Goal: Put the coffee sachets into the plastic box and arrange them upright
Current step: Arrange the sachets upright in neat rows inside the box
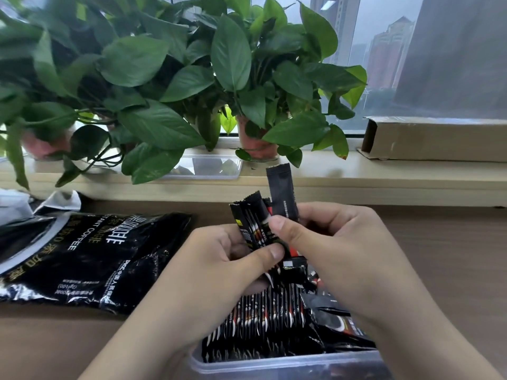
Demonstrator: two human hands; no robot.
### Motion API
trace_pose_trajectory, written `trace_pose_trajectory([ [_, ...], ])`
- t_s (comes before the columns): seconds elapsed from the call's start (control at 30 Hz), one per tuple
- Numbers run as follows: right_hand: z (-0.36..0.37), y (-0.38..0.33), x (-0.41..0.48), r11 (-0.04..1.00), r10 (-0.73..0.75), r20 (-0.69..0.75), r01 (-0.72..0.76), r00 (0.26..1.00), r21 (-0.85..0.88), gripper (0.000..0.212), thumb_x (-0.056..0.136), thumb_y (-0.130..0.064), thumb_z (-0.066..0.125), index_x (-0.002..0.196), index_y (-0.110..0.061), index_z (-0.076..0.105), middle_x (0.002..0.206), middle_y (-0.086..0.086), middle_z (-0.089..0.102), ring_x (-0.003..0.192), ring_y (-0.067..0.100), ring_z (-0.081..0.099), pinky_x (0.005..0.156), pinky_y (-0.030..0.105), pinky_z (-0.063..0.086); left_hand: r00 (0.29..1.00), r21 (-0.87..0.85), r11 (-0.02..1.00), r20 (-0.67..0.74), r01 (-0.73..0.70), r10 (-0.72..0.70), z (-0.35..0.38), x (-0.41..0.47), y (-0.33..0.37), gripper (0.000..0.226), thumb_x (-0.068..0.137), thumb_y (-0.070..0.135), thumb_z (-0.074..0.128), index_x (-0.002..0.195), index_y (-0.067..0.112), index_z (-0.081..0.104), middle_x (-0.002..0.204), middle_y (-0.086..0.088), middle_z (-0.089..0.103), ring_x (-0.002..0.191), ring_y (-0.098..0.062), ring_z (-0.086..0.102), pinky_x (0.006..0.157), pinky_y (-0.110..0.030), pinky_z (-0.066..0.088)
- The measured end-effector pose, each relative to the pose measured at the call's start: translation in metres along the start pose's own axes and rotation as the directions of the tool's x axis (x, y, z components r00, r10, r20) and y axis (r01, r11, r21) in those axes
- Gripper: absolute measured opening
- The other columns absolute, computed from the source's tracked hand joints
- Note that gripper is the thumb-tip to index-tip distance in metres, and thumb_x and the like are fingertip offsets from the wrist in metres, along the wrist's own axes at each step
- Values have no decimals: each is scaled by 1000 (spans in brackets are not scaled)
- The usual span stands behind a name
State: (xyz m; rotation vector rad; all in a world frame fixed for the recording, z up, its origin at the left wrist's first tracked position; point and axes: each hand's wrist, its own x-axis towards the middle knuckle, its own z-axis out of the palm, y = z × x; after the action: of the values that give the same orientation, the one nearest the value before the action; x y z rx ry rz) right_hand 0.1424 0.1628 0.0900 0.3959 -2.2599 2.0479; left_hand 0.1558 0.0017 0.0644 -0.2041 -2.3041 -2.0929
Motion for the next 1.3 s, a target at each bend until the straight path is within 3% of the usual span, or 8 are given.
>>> trace_pose_trajectory([
  [0.2,1,1,-1,998,42,38,-40,998,-57,11,87,-28,72,83,-28,82,70,-8,77,60,0,62,54,9,48,998,-136,990,-40,48,-54,0,2,1,16,88,18,68,100,16,78,89,-3,81,71,-9,76,64,-22,61],
  [0.53,-2,-1,0,975,160,84,-171,984,142,15,91,-10,66,92,-12,81,70,-2,76,58,-3,66,45,4,43,990,-164,985,-121,57,-78,0,4,1,15,83,23,72,95,17,81,91,-15,79,79,-27,78,62,-25,61],
  [0.73,-1,-2,-1,992,114,209,-124,971,34,25,98,-14,56,95,-18,81,82,-6,79,78,0,72,65,3,49,981,-92,995,-187,40,-57,1,1,2,11,89,21,71,86,21,81,84,-1,81,77,-16,78,56,-25,59],
  [0.93,0,2,0,990,116,149,-127,982,65,23,97,-14,58,94,-18,80,85,-2,80,76,1,72,64,8,52,977,-94,994,-201,52,-71,1,1,3,18,93,21,68,86,11,81,82,-15,80,76,-29,78,67,-39,63],
  [1.03,1,0,-1,992,106,93,-112,990,61,20,95,-15,60,92,-18,80,82,-3,79,72,1,71,61,9,52,983,-143,988,-166,61,-84,0,0,5,23,95,20,64,85,9,82,83,-14,80,74,-25,78,59,-29,61],
  [1.13,-1,1,-1,996,24,-30,-27,999,-81,16,93,-22,66,88,-24,81,69,-14,76,55,-4,63,48,6,42,983,-211,974,-145,81,-113,-1,1,8,28,95,18,63,77,4,80,82,-17,79,66,-21,77,52,-22,57],
  [1.2,0,4,-4,961,-115,-81,90,990,-262,16,90,-27,69,83,-34,81,64,-18,74,51,1,62,45,15,43,984,-249,964,-127,90,-124,-1,0,9,28,95,16,64,76,1,78,81,-19,79,62,-21,76,50,-21,56],
  [1.3,9,9,-7,898,-233,6,218,972,-383,17,90,-27,68,93,-42,76,72,-17,75,64,8,70,61,33,57,986,-262,963,-126,69,-105,0,0,7,25,93,17,64,79,3,79,79,-18,78,60,-19,75,49,-21,55],
])
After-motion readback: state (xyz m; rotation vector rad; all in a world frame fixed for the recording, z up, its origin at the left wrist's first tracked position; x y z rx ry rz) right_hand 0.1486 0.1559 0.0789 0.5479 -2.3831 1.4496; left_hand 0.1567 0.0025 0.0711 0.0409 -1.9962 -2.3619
